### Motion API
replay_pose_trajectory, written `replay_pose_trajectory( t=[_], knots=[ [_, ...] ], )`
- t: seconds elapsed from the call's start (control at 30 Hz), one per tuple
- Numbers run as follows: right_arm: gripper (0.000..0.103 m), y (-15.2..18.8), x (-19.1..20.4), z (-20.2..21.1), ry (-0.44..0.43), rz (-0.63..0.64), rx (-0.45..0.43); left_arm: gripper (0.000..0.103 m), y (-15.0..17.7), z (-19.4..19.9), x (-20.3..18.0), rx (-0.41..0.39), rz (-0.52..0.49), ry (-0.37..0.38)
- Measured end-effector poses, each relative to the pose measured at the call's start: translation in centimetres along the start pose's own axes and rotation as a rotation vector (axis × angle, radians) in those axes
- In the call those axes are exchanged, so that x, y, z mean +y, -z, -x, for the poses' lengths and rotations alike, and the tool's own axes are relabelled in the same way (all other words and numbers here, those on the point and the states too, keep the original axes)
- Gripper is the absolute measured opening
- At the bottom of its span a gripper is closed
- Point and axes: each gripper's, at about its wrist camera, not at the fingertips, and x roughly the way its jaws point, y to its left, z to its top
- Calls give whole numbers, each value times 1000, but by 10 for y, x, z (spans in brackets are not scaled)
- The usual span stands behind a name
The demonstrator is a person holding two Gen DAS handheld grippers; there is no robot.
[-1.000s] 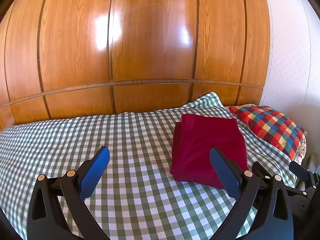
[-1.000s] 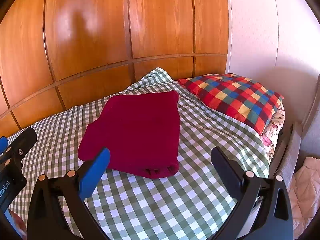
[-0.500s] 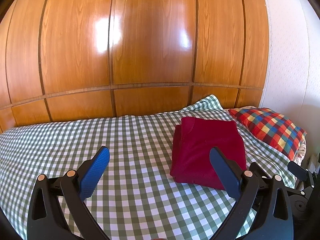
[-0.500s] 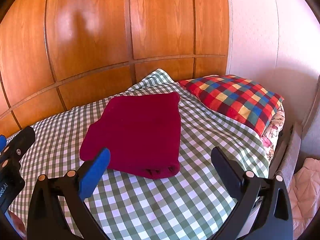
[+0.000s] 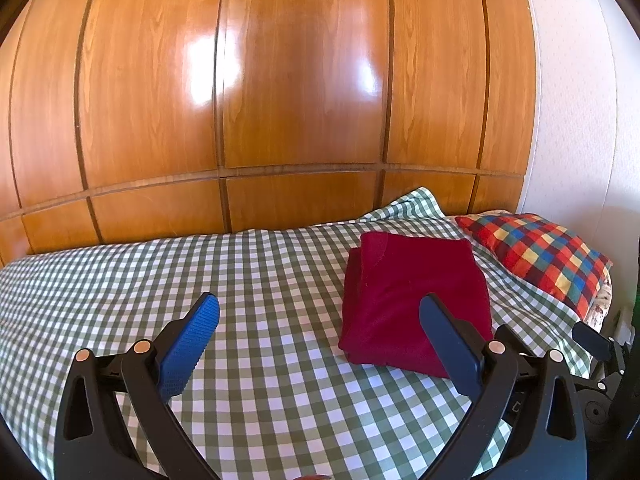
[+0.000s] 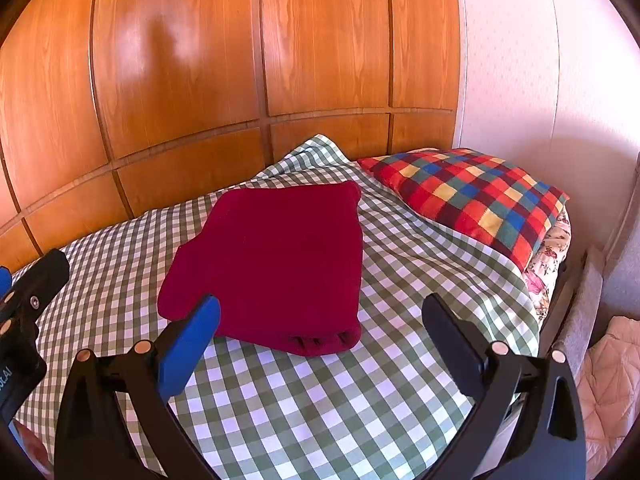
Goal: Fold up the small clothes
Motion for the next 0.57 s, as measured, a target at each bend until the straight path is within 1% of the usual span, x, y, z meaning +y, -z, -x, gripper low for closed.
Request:
replay_pose_trajectory(
  t=[0.2,0.37,0.57],
  knots=[
    [101,3,0,-5,-9,8,16,99,2,-3,0,5,-15,-5],
    [101,4,-2,-10,-8,3,26,99,5,-8,2,32,-9,-1],
    [101,-4,-12,-10,10,-22,5,99,10,-14,8,60,15,-1]
  ],
)
